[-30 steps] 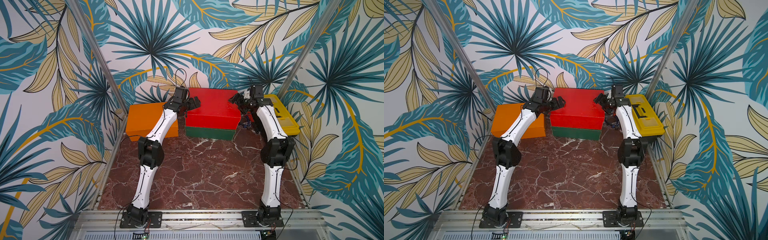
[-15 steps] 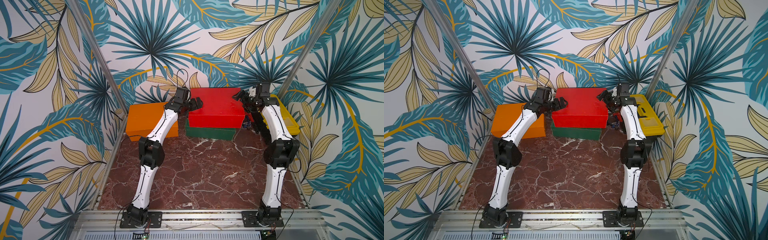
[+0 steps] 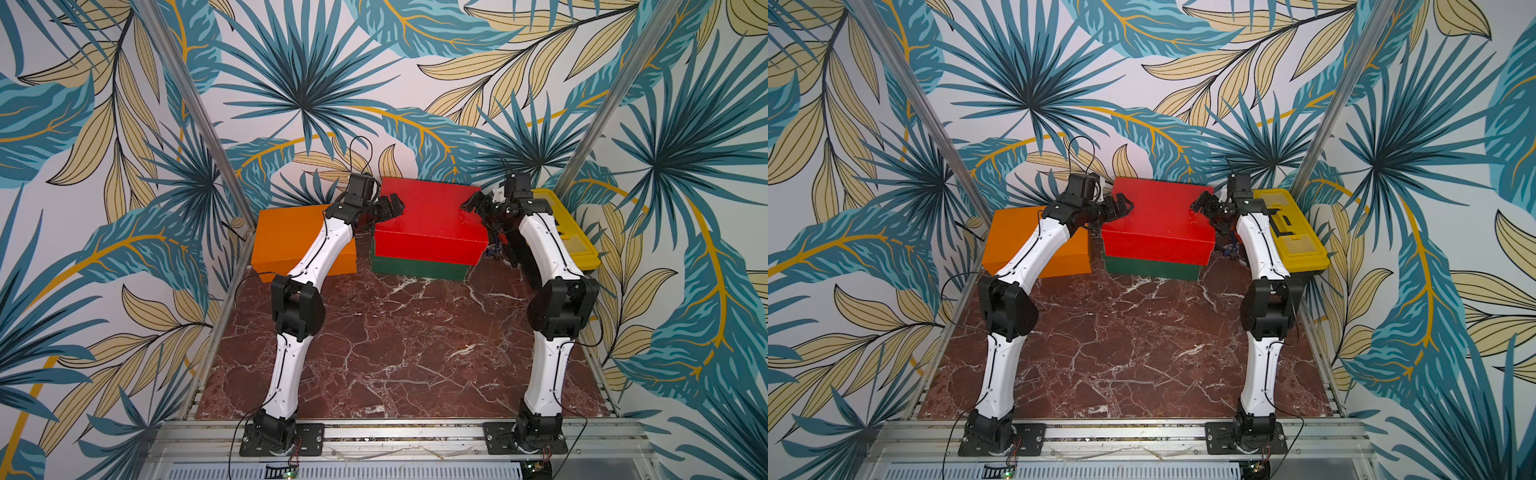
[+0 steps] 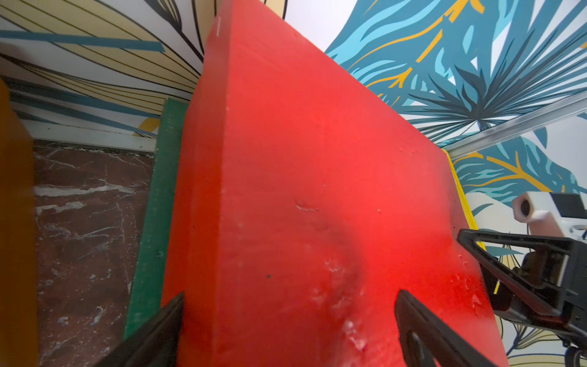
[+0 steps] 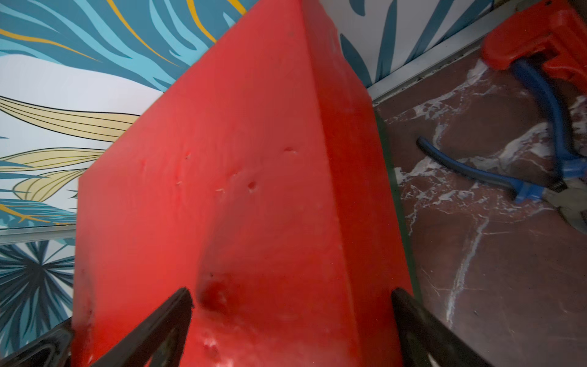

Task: Stack the shoeboxes
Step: Place the shoebox at the shoebox.

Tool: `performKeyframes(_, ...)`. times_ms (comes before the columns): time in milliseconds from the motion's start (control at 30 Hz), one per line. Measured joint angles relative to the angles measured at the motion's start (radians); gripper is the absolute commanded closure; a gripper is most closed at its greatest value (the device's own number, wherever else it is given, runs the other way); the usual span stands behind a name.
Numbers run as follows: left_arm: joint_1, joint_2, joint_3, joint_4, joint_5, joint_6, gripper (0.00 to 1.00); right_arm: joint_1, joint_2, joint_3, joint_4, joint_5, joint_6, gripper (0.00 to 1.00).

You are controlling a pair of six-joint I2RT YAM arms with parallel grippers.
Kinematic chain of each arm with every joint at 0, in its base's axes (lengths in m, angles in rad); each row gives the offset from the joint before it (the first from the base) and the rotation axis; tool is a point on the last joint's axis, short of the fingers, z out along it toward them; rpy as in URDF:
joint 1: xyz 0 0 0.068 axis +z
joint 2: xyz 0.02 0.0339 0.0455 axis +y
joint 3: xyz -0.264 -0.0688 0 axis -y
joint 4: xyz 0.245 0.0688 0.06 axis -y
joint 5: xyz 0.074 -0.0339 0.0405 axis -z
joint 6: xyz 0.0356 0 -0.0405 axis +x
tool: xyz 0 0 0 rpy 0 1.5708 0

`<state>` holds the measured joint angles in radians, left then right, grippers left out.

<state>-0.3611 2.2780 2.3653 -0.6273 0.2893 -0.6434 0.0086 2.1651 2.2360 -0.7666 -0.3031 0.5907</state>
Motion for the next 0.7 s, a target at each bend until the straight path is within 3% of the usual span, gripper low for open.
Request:
performKeyframes(433,0.054,-0.024,-0.060,0.014,0.058,0.000,0.00,0.009,-0.074,-0.069,-0.025,0.074,-0.058,0.00)
performKeyframes(700,0.105,-0.024,-0.069,0.027,0.067,0.004,0.00,0.003,-0.130,-0.175,0.054,-0.020,-0.069,0.01)
